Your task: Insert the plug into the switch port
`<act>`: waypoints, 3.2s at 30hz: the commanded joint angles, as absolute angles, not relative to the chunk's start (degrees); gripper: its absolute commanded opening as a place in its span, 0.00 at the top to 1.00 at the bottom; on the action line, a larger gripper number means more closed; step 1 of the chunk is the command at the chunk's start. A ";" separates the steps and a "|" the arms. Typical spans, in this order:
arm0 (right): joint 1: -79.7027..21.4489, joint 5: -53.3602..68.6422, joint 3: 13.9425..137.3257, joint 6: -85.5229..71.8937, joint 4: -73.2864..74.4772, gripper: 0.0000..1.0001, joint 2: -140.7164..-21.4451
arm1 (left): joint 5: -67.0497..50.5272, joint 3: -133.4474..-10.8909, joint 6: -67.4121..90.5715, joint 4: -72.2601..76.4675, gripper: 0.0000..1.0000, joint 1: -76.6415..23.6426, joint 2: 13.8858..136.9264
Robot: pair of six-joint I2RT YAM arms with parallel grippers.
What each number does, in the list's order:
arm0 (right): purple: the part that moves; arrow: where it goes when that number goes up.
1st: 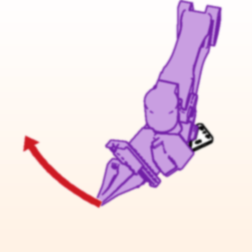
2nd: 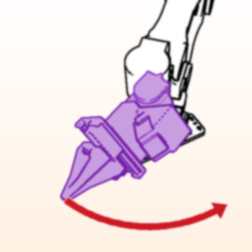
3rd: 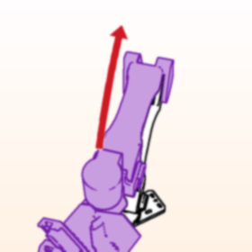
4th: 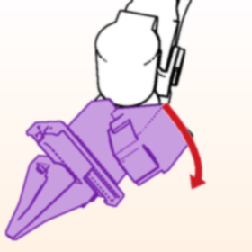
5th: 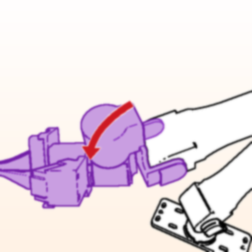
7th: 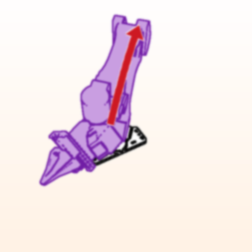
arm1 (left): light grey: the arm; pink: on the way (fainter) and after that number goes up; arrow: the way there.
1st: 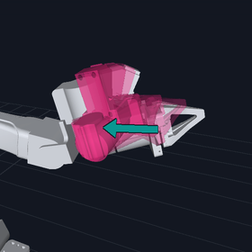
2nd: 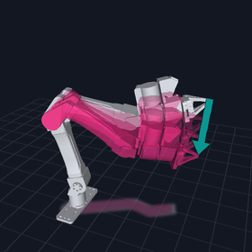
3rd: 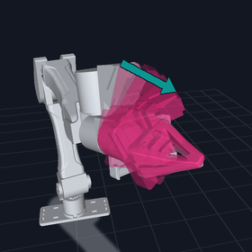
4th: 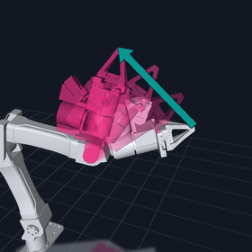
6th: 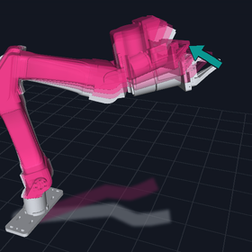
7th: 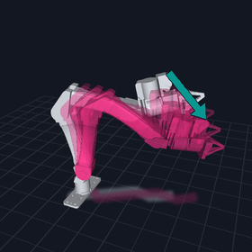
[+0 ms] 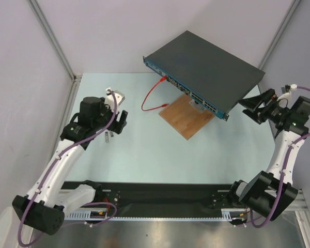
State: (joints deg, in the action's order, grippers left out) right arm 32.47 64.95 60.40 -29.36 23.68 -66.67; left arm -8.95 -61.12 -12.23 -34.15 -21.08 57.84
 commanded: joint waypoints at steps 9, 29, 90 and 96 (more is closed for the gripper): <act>42.89 65.75 75.74 -1.15 52.89 0.00 -66.71 | -6.51 -62.12 -16.27 -44.91 0.40 -2.30 77.50; 31.56 51.33 85.25 6.42 60.91 0.00 -63.19 | -0.79 -76.11 -8.53 -46.14 0.70 -0.26 108.01; -42.62 40.61 91.67 -3.88 11.33 0.54 -83.32 | -53.17 -59.06 49.48 34.01 0.98 -17.14 61.44; -43.68 32.02 92.38 6.30 18.26 1.00 -81.49 | -53.17 -60.11 46.33 25.10 0.72 -17.05 60.47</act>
State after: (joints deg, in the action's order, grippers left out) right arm -42.74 39.94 90.02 -2.63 14.35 -83.31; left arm -53.19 -58.92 48.27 29.50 -16.80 62.41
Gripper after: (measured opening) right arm 0.050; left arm 0.194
